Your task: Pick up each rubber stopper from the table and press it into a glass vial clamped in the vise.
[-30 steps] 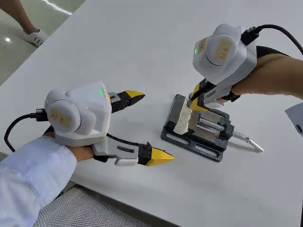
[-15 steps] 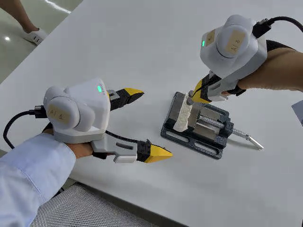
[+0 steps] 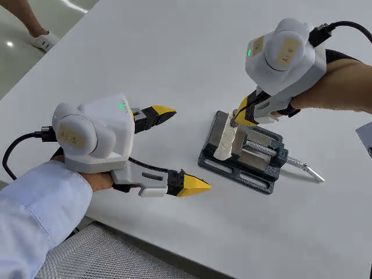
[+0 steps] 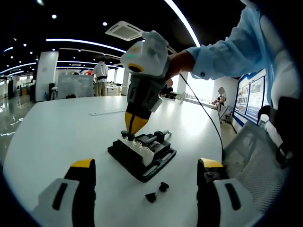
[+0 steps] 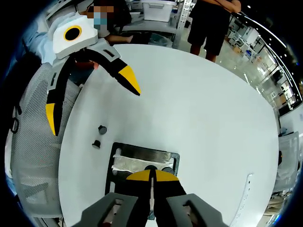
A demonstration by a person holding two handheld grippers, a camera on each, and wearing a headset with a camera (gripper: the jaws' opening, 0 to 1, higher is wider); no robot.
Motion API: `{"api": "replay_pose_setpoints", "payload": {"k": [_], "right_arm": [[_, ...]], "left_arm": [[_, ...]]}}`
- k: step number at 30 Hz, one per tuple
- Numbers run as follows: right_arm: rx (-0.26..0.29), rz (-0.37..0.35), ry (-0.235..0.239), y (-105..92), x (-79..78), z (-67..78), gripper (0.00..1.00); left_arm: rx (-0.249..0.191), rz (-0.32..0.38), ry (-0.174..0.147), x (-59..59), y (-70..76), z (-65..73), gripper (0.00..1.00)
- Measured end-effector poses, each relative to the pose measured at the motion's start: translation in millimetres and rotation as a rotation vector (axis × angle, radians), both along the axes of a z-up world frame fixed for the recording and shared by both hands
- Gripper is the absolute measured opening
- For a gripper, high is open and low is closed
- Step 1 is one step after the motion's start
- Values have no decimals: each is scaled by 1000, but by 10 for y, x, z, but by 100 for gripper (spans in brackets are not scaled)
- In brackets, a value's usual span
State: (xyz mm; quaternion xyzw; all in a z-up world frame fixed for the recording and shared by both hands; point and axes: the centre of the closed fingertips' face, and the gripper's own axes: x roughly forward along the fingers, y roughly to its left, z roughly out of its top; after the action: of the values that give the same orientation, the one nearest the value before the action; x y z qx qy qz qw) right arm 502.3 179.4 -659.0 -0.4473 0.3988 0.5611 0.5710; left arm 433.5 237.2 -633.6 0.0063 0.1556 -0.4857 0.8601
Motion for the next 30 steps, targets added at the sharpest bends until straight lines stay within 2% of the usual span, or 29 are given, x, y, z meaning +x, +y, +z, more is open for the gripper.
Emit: {"api": "replay_pose_setpoints", "payload": {"k": [17,30], "right_arm": [[-35,18,-20,2,-10,-5,0],[-79,16,-12,21,-3,-4,0]], "left_arm": [[-3,1,-3,23,-11,6,86],[-3,5,-4,35,-6,12,86]]}}
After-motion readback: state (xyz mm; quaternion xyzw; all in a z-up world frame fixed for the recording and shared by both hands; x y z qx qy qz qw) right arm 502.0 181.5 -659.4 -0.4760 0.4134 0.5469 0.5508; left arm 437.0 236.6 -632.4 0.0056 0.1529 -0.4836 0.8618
